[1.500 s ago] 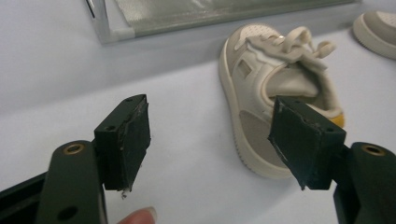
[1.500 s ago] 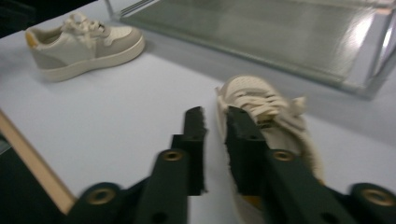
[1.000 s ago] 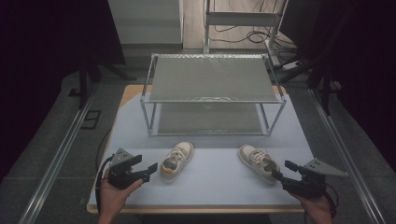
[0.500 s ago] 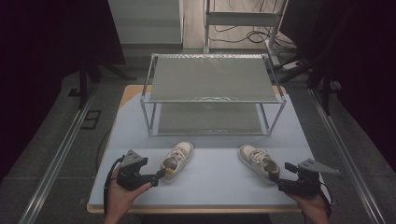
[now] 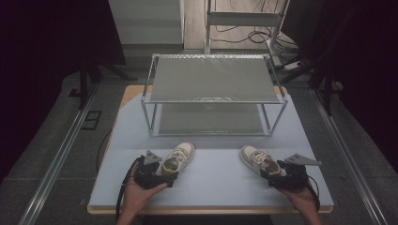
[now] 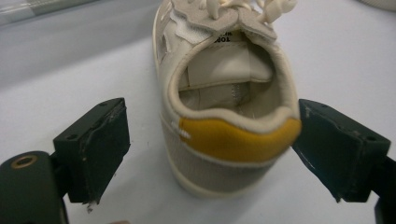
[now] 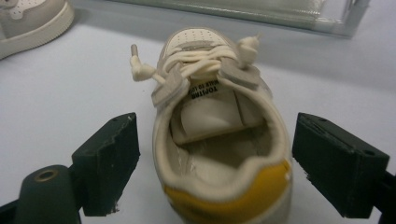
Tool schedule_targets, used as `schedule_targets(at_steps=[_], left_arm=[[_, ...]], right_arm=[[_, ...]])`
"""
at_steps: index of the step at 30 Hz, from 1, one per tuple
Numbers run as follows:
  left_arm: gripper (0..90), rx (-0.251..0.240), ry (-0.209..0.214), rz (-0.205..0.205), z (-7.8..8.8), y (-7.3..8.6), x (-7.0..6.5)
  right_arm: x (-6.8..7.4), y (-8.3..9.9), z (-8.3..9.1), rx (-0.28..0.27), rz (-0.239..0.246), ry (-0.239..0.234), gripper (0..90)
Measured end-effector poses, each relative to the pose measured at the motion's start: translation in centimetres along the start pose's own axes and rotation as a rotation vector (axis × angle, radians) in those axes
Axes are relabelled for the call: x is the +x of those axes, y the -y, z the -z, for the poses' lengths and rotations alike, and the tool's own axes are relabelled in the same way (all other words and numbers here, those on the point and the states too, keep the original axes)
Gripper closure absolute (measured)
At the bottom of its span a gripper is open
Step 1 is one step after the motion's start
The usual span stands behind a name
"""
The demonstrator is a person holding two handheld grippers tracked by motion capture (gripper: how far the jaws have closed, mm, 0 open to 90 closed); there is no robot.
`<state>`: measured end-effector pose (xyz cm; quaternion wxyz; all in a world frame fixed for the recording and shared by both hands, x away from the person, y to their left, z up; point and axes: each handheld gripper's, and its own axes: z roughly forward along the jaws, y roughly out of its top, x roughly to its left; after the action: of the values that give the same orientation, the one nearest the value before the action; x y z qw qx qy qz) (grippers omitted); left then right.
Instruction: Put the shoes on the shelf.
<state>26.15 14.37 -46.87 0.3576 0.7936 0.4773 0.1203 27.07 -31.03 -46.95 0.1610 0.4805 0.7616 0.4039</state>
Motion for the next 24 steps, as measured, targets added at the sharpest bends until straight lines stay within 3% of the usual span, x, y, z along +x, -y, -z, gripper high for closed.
schedule_targets(at_steps=[15, 18, 24], left_arm=[[16.2, 0.102, -0.061, -0.007, -3.2, -1.2, -0.9], [23.0, 0.106, -0.051, -0.009, -3.4, -1.2, -0.9], [26.2, 0.098, -0.054, -0.007, -3.4, -1.1, -0.9]], right_arm=[[0.3, 0.0, -2.3, 0.102, 0.038, 0.052, 22.1], [0.3, 0.0, -2.5, 0.116, 0.036, 0.055, 23.4], [0.2, -0.2, -2.5, 0.124, 0.038, 0.050, 25.5]])
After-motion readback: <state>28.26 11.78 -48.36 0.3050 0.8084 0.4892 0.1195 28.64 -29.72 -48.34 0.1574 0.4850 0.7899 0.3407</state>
